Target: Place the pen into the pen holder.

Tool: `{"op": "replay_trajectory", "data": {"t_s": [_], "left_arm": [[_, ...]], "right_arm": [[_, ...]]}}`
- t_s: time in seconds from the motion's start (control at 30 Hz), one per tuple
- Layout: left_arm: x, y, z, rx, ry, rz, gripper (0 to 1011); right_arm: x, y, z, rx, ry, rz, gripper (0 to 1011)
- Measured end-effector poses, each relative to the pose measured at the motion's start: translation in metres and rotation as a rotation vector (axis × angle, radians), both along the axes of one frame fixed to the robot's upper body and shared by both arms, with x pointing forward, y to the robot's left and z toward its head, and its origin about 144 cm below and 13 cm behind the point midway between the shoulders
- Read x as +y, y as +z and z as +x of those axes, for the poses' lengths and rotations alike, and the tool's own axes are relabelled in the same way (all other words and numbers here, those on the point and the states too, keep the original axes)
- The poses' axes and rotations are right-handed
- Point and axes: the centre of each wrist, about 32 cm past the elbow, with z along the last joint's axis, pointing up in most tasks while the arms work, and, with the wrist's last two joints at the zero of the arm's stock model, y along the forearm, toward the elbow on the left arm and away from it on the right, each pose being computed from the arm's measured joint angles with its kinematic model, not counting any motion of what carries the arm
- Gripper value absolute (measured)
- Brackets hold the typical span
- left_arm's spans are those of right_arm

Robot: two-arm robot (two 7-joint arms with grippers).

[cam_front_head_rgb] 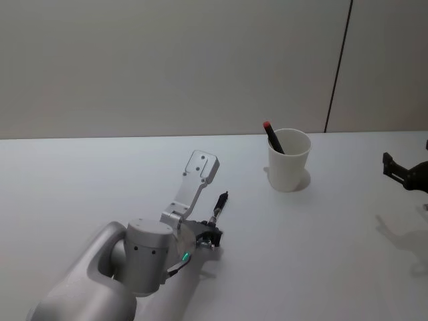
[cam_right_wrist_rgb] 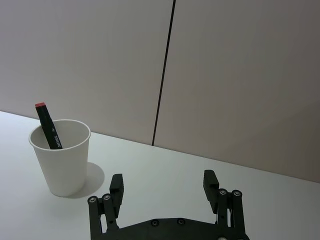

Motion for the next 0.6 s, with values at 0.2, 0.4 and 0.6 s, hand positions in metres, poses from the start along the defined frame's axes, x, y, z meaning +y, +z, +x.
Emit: {"op": "replay_trajectory", "data": {"t_s": [0.2, 0.4, 0.6], "left_arm": [[0.0008, -0.0009, -0.0004, -0.003, 0.002, -0.001, 127], [0.0020, -0.0016, -0.0013, -0.012, 0.009, 0.000, 129], [0.0037, 0.0002, -0.0028, -0.044, 0.017, 0.006, 127]], "right_arm": [[0.0000, 0.0000, 0.0000, 0.000, 0.000, 0.000, 1001], [0.0000, 0.0000, 0.0000, 0.000, 0.000, 0.000, 1002], [0.0000, 0.0000, 0.0000, 0.000, 0.000, 0.000, 1002]]}}
